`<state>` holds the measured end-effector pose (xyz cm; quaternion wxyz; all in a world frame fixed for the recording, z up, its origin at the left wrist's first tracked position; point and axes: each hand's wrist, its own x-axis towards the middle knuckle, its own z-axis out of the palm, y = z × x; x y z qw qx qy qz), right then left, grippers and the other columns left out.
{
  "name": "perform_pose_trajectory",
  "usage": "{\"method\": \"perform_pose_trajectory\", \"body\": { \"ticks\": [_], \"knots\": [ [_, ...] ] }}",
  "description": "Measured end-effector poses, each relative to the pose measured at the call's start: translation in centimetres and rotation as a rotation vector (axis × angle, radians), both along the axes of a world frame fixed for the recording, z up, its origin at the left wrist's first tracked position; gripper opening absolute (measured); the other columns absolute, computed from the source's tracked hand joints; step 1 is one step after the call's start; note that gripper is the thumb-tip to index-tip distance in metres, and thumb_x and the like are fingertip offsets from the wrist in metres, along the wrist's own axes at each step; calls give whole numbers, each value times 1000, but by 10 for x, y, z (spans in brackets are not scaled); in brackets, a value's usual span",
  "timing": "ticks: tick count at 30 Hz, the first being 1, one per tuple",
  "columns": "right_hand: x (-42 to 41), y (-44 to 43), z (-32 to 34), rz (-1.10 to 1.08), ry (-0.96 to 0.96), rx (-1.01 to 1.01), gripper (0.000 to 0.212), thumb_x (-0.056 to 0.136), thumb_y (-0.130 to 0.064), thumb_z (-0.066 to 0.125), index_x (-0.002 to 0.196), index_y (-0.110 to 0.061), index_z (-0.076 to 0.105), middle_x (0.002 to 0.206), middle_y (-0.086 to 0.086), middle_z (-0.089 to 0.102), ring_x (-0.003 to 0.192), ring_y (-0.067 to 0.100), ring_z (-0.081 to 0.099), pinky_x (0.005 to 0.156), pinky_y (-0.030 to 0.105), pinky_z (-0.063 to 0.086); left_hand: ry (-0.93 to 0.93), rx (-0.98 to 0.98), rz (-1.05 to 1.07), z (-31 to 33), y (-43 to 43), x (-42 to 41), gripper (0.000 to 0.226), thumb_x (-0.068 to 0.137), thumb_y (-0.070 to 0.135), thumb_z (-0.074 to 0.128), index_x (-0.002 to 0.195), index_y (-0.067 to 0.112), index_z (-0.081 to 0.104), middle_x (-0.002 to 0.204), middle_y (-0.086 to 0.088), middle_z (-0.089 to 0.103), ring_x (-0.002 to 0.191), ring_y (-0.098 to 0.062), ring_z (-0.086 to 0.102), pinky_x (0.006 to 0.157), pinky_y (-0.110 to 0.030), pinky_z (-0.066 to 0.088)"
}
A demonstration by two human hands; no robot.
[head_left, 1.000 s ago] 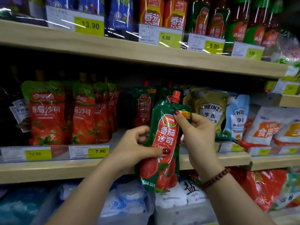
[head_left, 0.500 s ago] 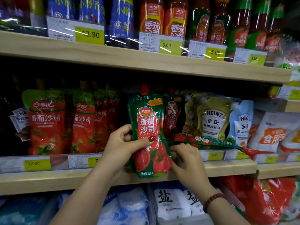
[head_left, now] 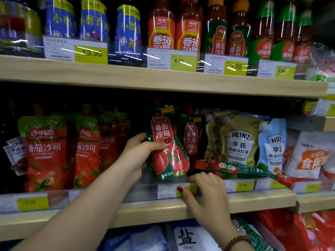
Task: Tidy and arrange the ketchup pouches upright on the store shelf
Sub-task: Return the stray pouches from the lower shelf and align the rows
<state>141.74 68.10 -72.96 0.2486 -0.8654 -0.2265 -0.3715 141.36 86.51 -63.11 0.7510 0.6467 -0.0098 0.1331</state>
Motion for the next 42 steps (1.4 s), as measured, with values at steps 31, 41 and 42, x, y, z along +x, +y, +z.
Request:
{"method": "perform_pose_trajectory", "body": {
  "ticks": [31, 41, 42],
  "knots": [
    [-1, 2, -3, 12, -56, 46, 16, 79, -41, 62, 80, -26, 56, 71, -19, 43, 70, 7, 43, 73, 25, 33, 145, 660, -23, -29, 21, 41, 61, 59, -7, 78, 113, 15, 59, 112, -5, 65, 106, -22, 58, 95, -37, 47],
    [1, 1, -4, 8, -66, 42, 19, 81, -44, 57, 81, -25, 56, 73, -17, 45, 71, 7, 42, 73, 24, 31, 146, 641, -33, -31, 21, 45, 67, 61, -7, 77, 121, 12, 55, 117, -8, 62, 106, -22, 57, 91, -35, 48],
    [1, 1, -4, 8, -62, 37, 20, 82, -45, 56, 81, -25, 56, 73, -17, 45, 72, 8, 42, 73, 23, 31, 149, 651, -36, -30, 21, 45, 65, 61, -7, 77, 119, 13, 55, 116, -8, 63, 104, -22, 57, 89, -33, 48]
  ]
}}
